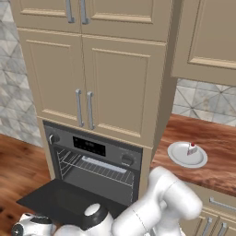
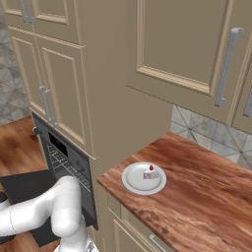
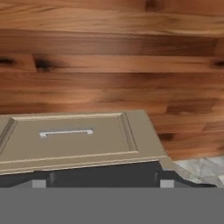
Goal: Take the baked cake out of the oven and place it on the plate for cooling. Then close the oven door.
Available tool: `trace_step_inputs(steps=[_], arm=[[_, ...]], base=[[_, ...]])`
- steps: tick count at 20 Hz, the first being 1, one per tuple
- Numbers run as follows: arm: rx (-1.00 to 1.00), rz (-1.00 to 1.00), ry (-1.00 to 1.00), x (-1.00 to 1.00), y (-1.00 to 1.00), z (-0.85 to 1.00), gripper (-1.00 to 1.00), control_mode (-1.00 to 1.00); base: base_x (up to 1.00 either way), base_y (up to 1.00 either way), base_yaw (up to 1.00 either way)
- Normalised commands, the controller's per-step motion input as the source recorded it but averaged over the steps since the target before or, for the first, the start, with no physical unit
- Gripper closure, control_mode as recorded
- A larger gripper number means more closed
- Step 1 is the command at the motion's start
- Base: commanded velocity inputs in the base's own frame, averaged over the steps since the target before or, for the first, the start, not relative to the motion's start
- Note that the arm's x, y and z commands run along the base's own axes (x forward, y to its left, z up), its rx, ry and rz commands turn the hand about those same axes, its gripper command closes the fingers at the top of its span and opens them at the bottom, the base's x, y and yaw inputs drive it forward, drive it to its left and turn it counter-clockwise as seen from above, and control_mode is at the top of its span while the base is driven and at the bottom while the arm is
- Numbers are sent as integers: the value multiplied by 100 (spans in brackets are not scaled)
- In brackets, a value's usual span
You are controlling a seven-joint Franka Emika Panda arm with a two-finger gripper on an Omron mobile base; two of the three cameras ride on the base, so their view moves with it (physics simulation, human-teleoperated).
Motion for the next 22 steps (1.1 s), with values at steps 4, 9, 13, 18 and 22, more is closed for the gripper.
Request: trace_step_inputs(steps=[4,9,13,18,22], arm=[[-20,0,-8,0,4,-100,-100,-100],[-21,-1,-7,0,0,-100,-100,-100],[-34,-10,-11,0,-26,-100,-100,-100],[-48,-32,-28,0,-65,-100,-100,-100],[-44,-55,-56,-15,-77,-100,-100,-100]], base=[[0,0,0],[0,0,0],[0,0,0],[0,0,0],[0,0,0]])
